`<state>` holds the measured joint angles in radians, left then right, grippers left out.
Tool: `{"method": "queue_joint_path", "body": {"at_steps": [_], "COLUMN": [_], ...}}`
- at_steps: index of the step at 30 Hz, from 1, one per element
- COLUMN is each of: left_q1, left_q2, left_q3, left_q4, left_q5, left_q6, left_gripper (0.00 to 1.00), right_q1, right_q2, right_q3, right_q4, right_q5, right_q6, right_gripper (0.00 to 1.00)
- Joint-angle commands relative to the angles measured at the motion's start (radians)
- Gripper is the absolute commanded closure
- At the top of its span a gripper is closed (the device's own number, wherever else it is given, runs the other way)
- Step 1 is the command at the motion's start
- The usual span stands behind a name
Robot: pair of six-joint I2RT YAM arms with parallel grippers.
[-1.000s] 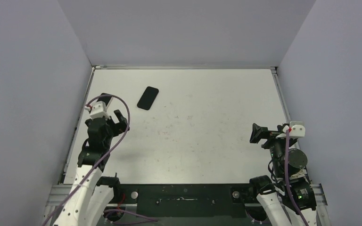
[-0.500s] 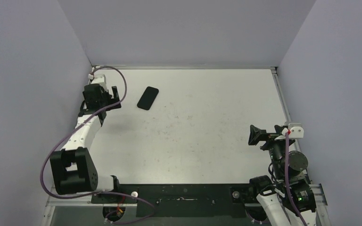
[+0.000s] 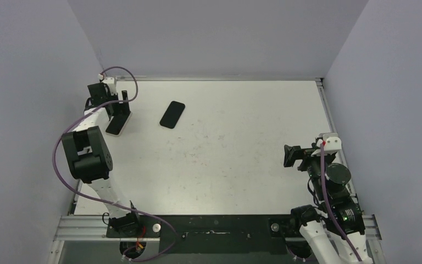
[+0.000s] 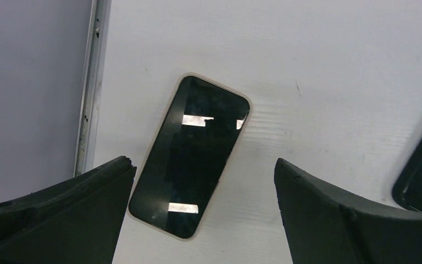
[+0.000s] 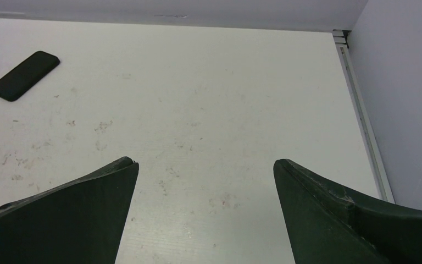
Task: Take the phone out of the phone case
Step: Pick up the phone at the center of the board.
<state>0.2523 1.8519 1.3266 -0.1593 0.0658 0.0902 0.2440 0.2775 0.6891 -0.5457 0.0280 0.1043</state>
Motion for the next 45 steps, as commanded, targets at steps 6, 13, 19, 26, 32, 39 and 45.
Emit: {"method": "queue_joint_path", "body": {"at_steps": [6,13,19,26,32,39,45], "left_q1": [0.031,0.040,0.077,0.082,0.081,0.050,0.019], "left_q2": [0.173,0.242,0.260,0.291,0.318,0.316,0.310], "left_q3": [0.176,0.238,0.241,0.264,0.275,0.263,0.266], "left_q4": [-0.065,-0.111,-0.117,-0.170,-0.222,-0.249,-0.294], "left_q5": [0.082,0.141,0.151,0.199,0.213,0.177,0.212], "left_q6": [0.090,0.131,0.132,0.170,0.207,0.236,0.223], "left_gripper": [0.03,0.03,0.03,0.03,0.03,0.05,0.28], "right_q1": [0.007,0.009,0.009,0.008,0.009,0.009,0.008], "right_q2": [0.092,0.118,0.130,0.152,0.141,0.141,0.144], "right_q3": [0.021,0.021,0.023,0.024,0.023,0.027,0.047], "right_q4": [0.037,0.033,0.030,0.032,0.034,0.037,0.049], "right_q5": [-0.051,-0.044,-0.044,-0.066,-0.067,-0.071,-0.087], "right_q6": [-0.033,-0.036,-0.038,-0.045,-0.046,-0.043,-0.023], "right_gripper": [0.00,0.00,0.00,0.00,0.00,0.00,0.00]}}
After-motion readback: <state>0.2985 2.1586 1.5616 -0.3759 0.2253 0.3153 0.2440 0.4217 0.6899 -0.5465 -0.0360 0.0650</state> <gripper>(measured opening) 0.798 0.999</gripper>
